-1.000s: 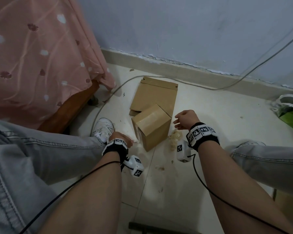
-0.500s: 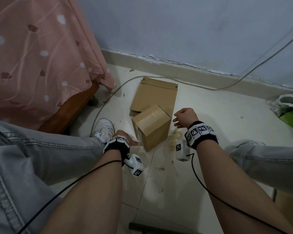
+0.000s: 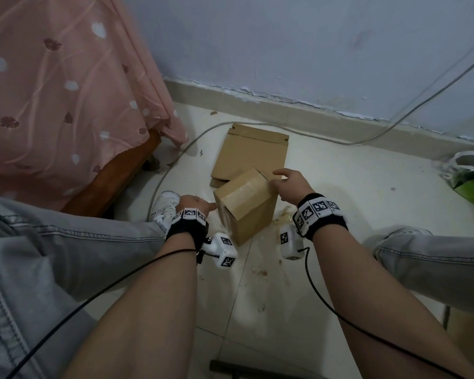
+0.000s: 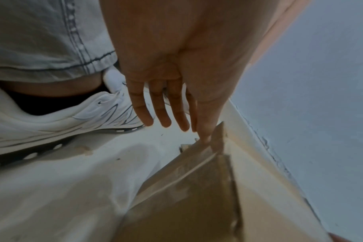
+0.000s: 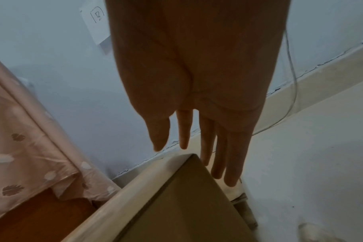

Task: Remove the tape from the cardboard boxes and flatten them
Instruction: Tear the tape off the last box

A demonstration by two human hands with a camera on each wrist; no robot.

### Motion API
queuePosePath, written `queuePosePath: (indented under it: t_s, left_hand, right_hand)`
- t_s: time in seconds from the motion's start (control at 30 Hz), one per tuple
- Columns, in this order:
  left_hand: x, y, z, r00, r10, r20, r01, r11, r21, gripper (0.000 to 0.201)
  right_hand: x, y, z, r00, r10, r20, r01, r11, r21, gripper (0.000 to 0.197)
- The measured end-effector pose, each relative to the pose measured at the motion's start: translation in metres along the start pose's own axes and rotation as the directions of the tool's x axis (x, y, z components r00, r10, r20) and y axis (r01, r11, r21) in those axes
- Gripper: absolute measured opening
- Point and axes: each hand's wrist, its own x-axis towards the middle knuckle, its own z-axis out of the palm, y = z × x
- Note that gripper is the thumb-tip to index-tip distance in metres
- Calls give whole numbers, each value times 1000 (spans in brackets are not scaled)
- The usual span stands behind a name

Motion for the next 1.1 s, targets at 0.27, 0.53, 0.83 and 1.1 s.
queuePosePath:
  t_s: [0.27, 0.53, 0.83, 1.1]
  left_hand:
    - [-13, 33, 5, 976, 135, 170, -75, 944, -320, 27]
    - [-17, 40, 7, 924, 31, 380, -88, 987, 134, 88]
    - [-29, 33, 12, 841, 5, 542, -46, 997, 62, 55]
    - [-15, 25, 17, 815, 44, 578, -103, 992, 70, 69]
  right_hand:
    - [-11, -1, 22, 958, 154, 243, -182, 978, 98, 56]
    - [-15, -3, 4, 932, 150, 329, -203, 970, 133, 54]
    - [-13, -11, -7, 885, 118, 451, -75, 991, -112, 48]
    - [-14, -11, -3, 922, 94, 376, -72, 995, -72, 36]
